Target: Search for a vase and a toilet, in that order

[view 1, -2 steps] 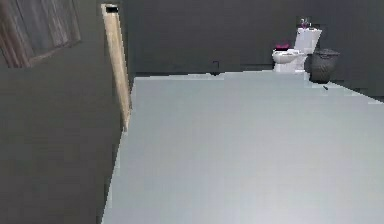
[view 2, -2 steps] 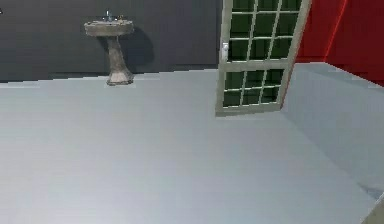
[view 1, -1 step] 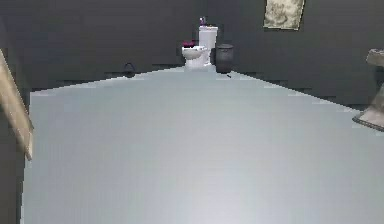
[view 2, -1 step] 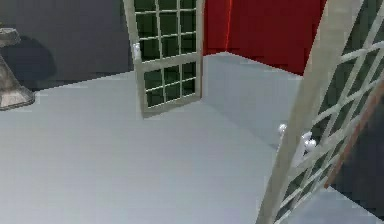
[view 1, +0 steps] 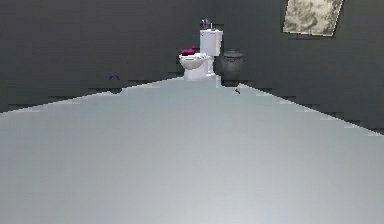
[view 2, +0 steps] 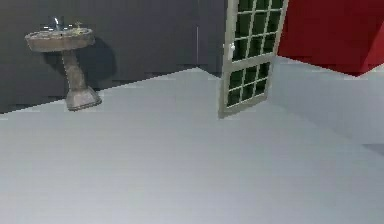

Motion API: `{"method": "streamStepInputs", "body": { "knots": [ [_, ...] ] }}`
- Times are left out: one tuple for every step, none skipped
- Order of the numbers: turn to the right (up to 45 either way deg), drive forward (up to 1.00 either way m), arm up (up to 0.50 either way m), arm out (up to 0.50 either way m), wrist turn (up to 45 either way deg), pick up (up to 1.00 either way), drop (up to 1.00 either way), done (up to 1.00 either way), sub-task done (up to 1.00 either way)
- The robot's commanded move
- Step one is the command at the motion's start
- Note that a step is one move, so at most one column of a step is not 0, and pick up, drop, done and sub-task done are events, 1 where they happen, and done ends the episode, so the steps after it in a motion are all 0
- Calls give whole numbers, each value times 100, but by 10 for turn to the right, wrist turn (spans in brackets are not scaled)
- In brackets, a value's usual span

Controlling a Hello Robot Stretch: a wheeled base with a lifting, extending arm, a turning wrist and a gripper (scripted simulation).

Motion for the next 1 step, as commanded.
{"method": "streamStepInputs", "body": {
  "knots": [
    [0,100,0,0,0,0,0,0,0]
  ]
}}
